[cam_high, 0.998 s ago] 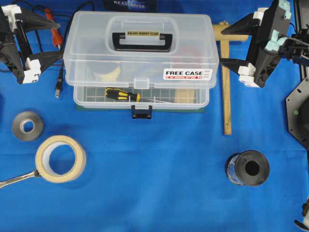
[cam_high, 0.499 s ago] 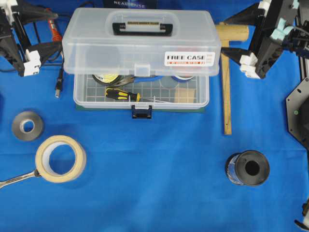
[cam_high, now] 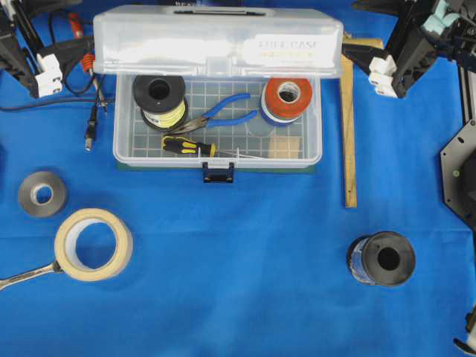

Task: Open the tool box with both arms.
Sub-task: 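Lift the lid edges with both grippers and swing the lid back open, then push the lid fully back with both grippers, then raise them away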

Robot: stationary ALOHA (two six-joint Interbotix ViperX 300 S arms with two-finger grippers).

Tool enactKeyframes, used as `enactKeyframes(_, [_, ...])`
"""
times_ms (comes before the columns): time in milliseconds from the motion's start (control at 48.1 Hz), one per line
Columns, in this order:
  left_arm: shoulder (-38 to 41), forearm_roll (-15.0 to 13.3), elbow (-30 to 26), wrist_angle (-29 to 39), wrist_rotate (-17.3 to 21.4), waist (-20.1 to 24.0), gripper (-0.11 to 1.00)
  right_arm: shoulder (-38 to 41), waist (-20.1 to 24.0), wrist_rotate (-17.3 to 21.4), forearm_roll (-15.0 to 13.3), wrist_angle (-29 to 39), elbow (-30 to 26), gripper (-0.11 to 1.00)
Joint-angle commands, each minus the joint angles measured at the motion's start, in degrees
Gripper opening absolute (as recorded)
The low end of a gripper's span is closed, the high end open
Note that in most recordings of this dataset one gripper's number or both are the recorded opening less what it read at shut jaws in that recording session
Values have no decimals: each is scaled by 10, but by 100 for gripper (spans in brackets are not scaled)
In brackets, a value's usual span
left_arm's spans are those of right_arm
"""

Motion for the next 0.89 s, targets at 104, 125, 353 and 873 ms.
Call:
enactKeyframes(104, [-2, 1, -23, -18, -2, 16, 90, 7, -14, 3, 2, -18, -24, 86])
enactKeyframes(125, [-2, 1, -23, -20, -2, 18, 90, 8, -17, 2, 2, -18, -25, 86])
enactKeyframes(353, [6, 1, -25, -33, -1, 33, 90, 24, -33, 0, 2, -22, -32, 86])
enactKeyframes(873, [98, 2, -76, -26, 17, 64, 90, 52, -69, -3, 1, -28, -47, 86])
